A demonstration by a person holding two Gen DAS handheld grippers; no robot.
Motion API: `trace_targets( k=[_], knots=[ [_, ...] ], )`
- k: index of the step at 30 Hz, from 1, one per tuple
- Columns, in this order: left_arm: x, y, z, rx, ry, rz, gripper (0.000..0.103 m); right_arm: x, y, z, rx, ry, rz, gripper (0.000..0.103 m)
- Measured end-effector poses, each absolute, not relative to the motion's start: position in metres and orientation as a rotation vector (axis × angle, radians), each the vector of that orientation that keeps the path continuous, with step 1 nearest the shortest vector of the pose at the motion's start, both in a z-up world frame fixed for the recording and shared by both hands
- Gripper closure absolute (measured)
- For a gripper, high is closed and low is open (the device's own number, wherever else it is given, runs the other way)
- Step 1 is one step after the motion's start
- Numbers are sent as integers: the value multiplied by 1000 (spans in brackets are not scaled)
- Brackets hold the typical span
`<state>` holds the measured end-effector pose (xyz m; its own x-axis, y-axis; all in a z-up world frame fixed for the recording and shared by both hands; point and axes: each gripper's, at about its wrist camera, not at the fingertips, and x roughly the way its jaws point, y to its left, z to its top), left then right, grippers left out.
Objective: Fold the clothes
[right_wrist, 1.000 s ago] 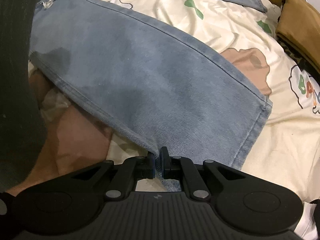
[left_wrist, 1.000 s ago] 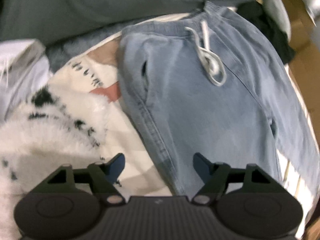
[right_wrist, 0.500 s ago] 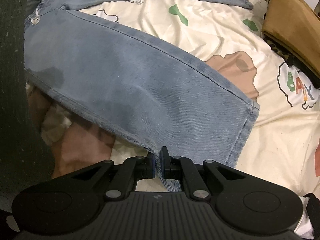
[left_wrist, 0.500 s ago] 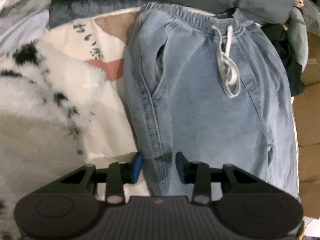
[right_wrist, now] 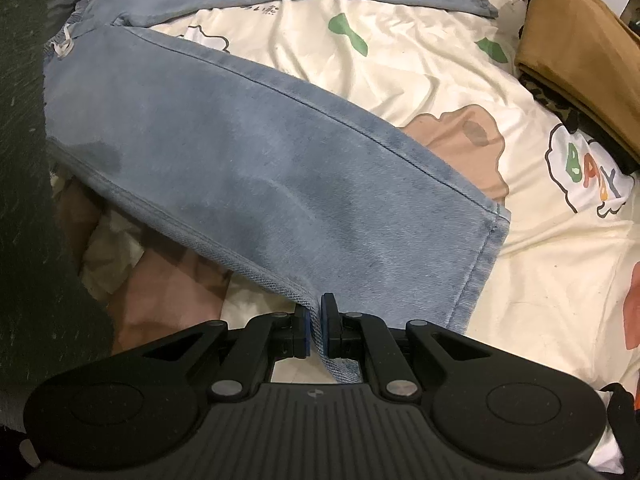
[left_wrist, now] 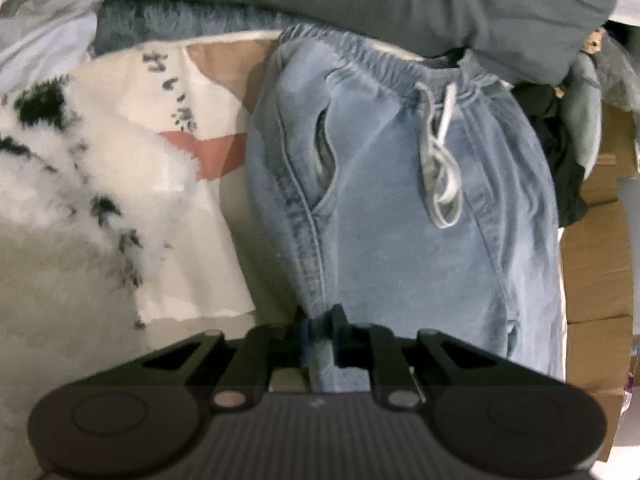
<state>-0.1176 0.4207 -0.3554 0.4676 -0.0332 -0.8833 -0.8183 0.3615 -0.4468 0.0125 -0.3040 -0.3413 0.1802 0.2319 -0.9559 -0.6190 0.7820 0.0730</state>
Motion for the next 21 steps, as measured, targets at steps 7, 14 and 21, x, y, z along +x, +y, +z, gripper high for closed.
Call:
trace_targets(
  k=[7, 14, 21],
  knots=[
    [-117, 438, -372, -1120, 892, 683, 78, 14, -301, -340, -385, 1264, 621, 100],
    [-117, 446, -368, -1169, 841, 643, 86, 17, -298, -338, -389, 1257, 612, 100],
    [-109, 450, -353, -1180, 861, 626, 86, 21, -301, -330, -370, 1241, 603, 100]
  ],
)
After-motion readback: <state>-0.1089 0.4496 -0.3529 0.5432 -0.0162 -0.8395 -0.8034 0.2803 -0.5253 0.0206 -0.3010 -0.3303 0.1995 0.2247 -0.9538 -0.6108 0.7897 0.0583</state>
